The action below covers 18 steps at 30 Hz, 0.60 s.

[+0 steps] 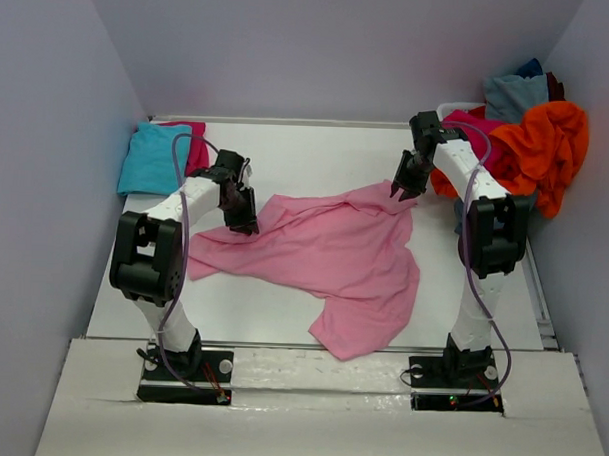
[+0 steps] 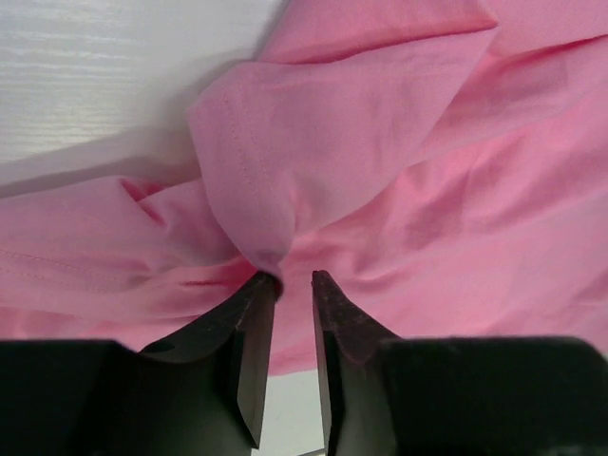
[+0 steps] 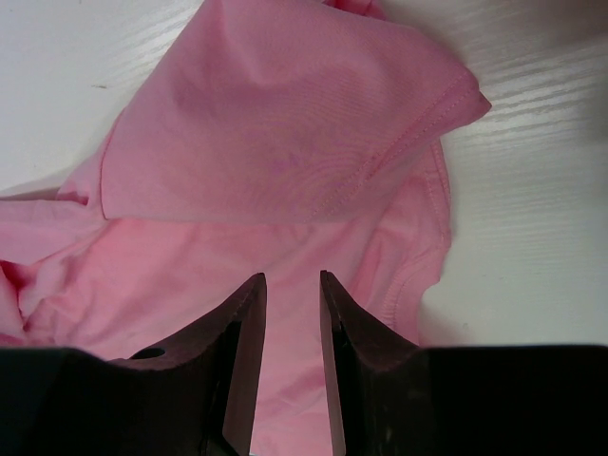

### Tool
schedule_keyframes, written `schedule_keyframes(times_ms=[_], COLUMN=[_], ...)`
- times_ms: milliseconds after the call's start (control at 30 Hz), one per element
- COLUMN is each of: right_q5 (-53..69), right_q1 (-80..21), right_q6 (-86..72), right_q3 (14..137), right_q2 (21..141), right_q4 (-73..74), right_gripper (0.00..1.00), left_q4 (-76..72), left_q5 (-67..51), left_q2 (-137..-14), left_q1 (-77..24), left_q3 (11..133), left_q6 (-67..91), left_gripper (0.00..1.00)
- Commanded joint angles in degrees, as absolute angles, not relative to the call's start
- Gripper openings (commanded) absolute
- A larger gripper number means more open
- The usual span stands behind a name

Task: Fold and stack the t-shirts
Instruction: Pick up the flattened T-shirt from the center of the board.

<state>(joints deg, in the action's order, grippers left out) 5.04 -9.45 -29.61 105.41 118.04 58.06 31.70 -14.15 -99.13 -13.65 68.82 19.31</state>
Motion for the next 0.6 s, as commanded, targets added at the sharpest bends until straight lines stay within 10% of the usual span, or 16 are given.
schedule_keyframes(times_ms=[0, 567], right_q5=[5.80, 6.06], right_q1=[-9.84, -9.84], right_q6=[-29.53, -29.62], right_q3=[107.05, 106.44], right_q2=[117.42, 117.25], right_q4=[57.22, 56.87], right_gripper=[0.35, 0.35], left_q4=[31.73, 34.72], left_q5=[-15.82, -11.17], left_q2=[-96.59, -88.69], left_q1=[-14.77, -20.92], left_q3=[68.73, 58.81], left_q6=[18.19, 20.30], left_gripper=[0.22, 0.06])
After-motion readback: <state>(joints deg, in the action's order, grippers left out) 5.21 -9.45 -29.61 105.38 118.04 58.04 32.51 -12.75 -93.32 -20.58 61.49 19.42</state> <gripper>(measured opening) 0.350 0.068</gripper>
